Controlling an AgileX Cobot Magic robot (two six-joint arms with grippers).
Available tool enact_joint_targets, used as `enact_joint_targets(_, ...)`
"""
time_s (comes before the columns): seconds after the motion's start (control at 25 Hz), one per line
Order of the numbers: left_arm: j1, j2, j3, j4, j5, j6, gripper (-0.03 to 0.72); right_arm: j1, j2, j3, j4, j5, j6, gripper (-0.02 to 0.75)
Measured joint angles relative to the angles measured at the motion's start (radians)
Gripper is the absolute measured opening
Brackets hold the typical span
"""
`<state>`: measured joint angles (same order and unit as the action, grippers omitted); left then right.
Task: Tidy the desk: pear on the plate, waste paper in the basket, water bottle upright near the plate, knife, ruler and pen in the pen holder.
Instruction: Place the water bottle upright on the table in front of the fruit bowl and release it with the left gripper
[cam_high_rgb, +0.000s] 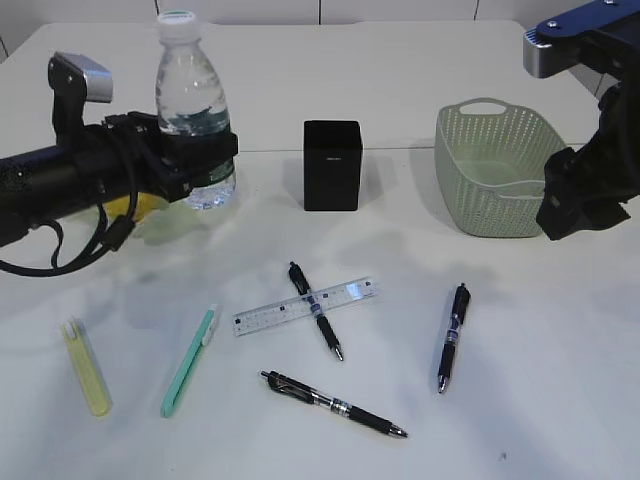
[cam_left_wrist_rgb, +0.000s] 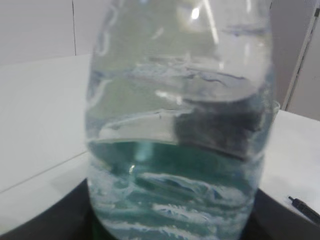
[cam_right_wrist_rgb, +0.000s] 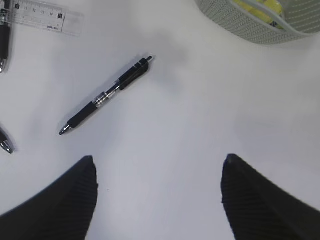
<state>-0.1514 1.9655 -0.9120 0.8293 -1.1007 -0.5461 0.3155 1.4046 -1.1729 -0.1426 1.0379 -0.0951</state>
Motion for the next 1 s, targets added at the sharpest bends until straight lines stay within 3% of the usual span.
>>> enact_joint_targets(0.48,-0.035,0.182,-0.004,-0.127,0.004,0.181,0.410,0.000,0.000,0.000,0.000,-0.002,0.000,0.569)
enact_joint_targets(1.0,-0.045,0.306,-0.081,-0.203,0.006,0.238,0.409,0.000,0.000,0.000,0.000,-0.002,0.002,0.570)
